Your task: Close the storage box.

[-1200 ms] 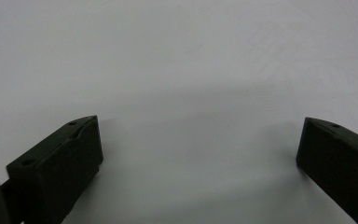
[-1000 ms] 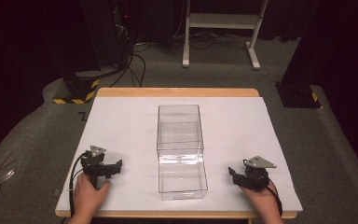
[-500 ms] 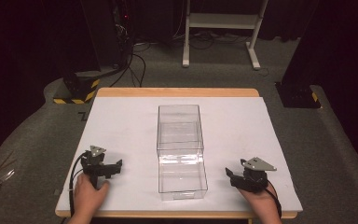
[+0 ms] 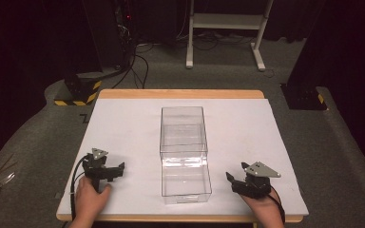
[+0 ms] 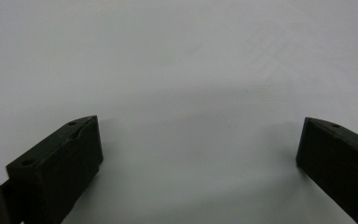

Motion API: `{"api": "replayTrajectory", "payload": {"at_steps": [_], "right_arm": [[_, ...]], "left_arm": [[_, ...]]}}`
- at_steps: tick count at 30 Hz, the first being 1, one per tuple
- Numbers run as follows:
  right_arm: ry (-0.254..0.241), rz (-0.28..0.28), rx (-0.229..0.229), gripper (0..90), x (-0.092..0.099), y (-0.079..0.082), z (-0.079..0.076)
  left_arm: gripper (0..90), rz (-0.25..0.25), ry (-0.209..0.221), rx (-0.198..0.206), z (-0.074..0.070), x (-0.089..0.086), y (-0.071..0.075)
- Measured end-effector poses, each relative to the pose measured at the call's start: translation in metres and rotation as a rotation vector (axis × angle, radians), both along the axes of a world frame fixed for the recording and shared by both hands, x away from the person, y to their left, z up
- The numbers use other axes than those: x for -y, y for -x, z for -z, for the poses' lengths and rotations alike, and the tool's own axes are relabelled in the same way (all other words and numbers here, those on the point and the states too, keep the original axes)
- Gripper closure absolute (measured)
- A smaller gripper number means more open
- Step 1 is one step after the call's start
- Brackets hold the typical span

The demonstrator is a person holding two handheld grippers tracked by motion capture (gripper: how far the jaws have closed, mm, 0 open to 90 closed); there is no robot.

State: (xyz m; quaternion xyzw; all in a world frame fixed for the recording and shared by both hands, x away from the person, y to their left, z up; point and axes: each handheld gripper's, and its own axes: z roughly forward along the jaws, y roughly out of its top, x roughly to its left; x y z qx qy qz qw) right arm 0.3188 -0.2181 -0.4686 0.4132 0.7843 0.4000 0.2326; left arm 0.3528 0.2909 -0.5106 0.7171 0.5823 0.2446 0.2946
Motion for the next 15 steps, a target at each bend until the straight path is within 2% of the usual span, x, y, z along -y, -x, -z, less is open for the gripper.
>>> {"api": "replayTrajectory", "payload": {"at_steps": [6, 15], "right_arm": [[-0.007, -0.016, 0.0, 29.3, -0.004, 0.004, -0.002], [-0.014, -0.05, 0.024, 29.3, -0.011, 0.01, -0.008]], "left_arm": [[0.6, 0.0, 0.0, 0.001, 0.0, 0.0, 0.0], [0.6, 0.0, 0.0, 0.0, 0.0, 0.0, 0.0]]}}
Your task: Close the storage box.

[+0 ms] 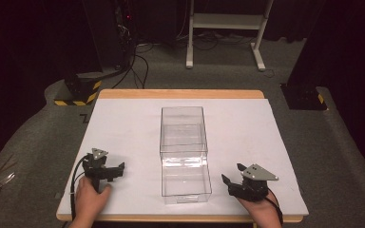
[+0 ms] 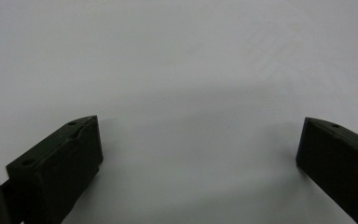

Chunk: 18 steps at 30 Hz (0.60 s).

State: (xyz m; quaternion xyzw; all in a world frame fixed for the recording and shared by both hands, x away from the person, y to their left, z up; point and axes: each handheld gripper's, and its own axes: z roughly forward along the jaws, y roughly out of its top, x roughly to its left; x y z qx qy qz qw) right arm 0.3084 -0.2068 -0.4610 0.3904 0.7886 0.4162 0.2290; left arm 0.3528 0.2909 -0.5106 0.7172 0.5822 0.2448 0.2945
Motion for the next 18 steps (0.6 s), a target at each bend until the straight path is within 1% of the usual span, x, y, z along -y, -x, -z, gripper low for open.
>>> {"api": "replayTrajectory", "payload": {"at_steps": [9, 13, 18], "right_arm": [[-0.016, -0.027, -0.003, 28.9, -0.004, 0.003, -0.004], [-0.019, -0.042, 0.009, 28.7, -0.007, 0.007, -0.008], [-0.035, -0.062, 0.023, 28.5, -0.011, 0.012, -0.014]], "left_arm": [[0.6, 0.0, 0.0, 0.0, 0.0, 0.0, 0.0], [0.6, 0.0, 0.0, 0.0, 0.0, 0.0, 0.0], [0.6, 0.0, 0.0, 0.0, 0.0, 0.0, 0.0]]}}
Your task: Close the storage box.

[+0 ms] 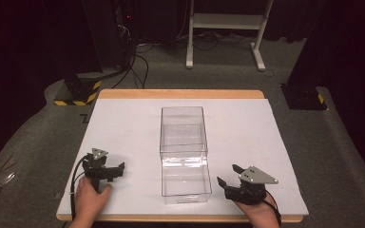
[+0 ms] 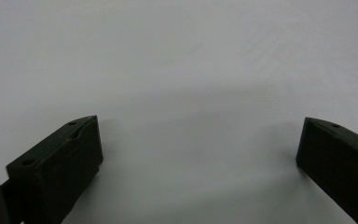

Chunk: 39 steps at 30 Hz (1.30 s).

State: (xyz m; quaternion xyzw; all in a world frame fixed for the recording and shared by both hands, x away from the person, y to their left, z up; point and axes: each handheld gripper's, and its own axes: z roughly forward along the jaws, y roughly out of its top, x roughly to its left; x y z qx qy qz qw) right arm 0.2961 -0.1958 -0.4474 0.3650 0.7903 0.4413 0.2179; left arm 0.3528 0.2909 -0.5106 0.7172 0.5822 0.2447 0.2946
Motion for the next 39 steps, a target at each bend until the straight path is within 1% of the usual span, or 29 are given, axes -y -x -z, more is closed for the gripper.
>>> {"api": "replayTrajectory", "payload": {"at_steps": [2, 5, 9, 12, 15, 18, 20, 25, 28, 33, 36, 39], "right_arm": [[0.0, -0.002, 0.005, 28.5, -0.001, 0.001, -0.001], [-0.014, -0.015, 0.01, 28.5, -0.002, 0.004, -0.004], [-0.015, -0.026, 0.02, 28.3, -0.004, 0.007, -0.007], [-0.03, -0.039, 0.02, 28.1, -0.006, 0.01, -0.01], [-0.027, -0.045, 0.027, 27.9, -0.007, 0.012, -0.011], [-0.03, -0.052, 0.035, 27.6, -0.009, 0.014, -0.013], [-0.041, -0.06, 0.039, 27.5, -0.01, 0.016, -0.014], [-0.041, -0.077, 0.052, 27.4, -0.013, 0.02, -0.017], [-0.053, -0.085, 0.049, 27.3, -0.014, 0.022, -0.017], [-0.074, -0.118, 0.032, 26.5, -0.018, 0.026, -0.017], [-0.064, -0.145, 0.024, 25.6, -0.023, 0.029, -0.014], [-0.063, -0.155, 0.014, 25.3, -0.025, 0.029, -0.012]], "left_arm": [[0.6, 0.0, 0.0, 0.0, 0.0, 0.0, 0.0], [0.6, 0.0, 0.0, 0.0, 0.0, 0.0, 0.0], [0.6, 0.0, 0.0, 0.0, 0.0, 0.0, 0.0], [0.6, 0.0, 0.0, 0.0, 0.0, 0.0, 0.0], [0.6, 0.0, 0.0, 0.001, 0.0, 0.0, 0.0], [0.6, -0.001, 0.001, 0.001, 0.0, 0.0, 0.0], [0.6, 0.0, 0.0, 0.001, 0.0, 0.0, 0.0], [0.6, 0.0, 0.0, 0.001, 0.0, 0.0, 0.0], [0.6, -0.001, 0.0, 0.001, 0.0, 0.0, 0.0], [0.6, -0.001, 0.0, 0.001, 0.0, 0.0, 0.0], [0.6, -0.001, 0.0, 0.001, 0.0, 0.0, 0.0], [0.6, -0.001, 0.0, 0.001, 0.0, 0.0, 0.0]]}}
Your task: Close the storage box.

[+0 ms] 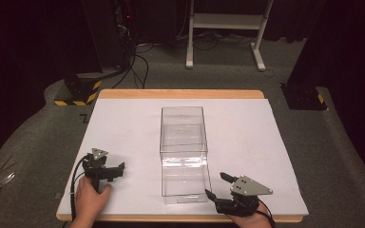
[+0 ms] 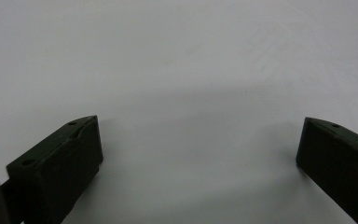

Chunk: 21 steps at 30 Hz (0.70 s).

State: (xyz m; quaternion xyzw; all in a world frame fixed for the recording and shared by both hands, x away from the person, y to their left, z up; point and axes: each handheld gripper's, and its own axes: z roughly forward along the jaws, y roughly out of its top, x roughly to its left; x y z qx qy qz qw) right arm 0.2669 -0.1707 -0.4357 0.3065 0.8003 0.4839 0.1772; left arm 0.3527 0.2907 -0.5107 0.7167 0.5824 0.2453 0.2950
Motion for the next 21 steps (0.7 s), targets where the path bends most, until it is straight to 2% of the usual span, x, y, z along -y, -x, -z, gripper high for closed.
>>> {"api": "replayTrajectory", "payload": {"at_steps": [6, 11, 21], "right_arm": [[0.02, -0.024, -0.018, 23.3, -0.005, 0.001, 0.007], [0.057, -0.041, -0.036, 23.0, -0.01, 0.0, 0.015], [0.07, -0.051, -0.065, 20.7, -0.016, -0.004, 0.021]], "left_arm": [[0.6, 0.0, 0.0, 0.0, 0.0, 0.0, 0.0], [0.6, 0.001, 0.0, 0.0, 0.0, 0.0, 0.0], [0.6, 0.001, -0.001, 0.0, 0.0, 0.0, 0.0]]}}
